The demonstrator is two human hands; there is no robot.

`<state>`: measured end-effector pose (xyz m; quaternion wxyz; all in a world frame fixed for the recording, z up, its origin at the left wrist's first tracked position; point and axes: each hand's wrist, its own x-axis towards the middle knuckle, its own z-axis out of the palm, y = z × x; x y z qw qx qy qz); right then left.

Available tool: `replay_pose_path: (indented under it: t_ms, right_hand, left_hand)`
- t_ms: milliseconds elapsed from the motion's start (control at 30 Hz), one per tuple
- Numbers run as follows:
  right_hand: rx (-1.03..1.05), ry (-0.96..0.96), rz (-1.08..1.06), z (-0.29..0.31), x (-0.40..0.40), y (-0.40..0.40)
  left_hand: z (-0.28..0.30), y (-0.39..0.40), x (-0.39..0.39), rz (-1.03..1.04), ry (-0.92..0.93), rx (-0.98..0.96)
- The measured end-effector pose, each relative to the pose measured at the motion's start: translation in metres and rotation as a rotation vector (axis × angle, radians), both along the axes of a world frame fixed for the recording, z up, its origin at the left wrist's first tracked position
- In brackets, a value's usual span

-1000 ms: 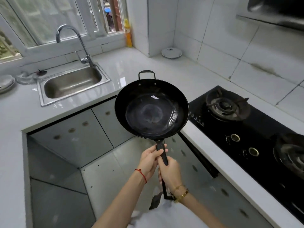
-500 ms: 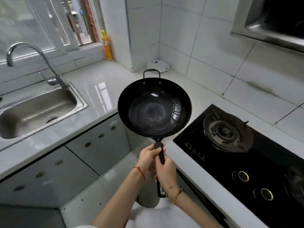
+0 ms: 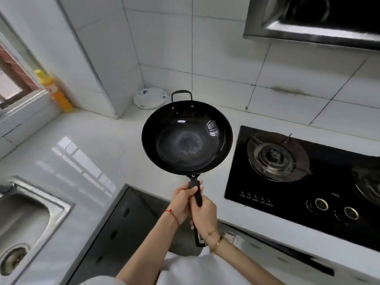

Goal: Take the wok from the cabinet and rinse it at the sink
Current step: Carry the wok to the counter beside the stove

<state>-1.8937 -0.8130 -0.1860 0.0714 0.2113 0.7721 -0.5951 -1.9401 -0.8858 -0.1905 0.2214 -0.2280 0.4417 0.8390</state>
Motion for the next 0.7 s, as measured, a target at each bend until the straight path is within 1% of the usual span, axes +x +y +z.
replay_pose_path:
  t_ms: [267,500,700]
  right_hand:
    - [0.001,-0.013,-0.191,-0.004,-0.026,-0.059]
    - [0.011,-0.052,-0.331,-0.012,-0.036,-0.088]
    - [0.014,-0.079,-0.37,-0.015,-0.039,-0.094]
  left_hand:
    - [-0.013,-0.049,-0.041,-0.256,-0.001,-0.005]
    - [-0.021,-0.068,-0.056,-0.366,-0.034,-0.019]
    - [-0.025,-0.073,-0.06,-0.4,-0.039,-0.019]
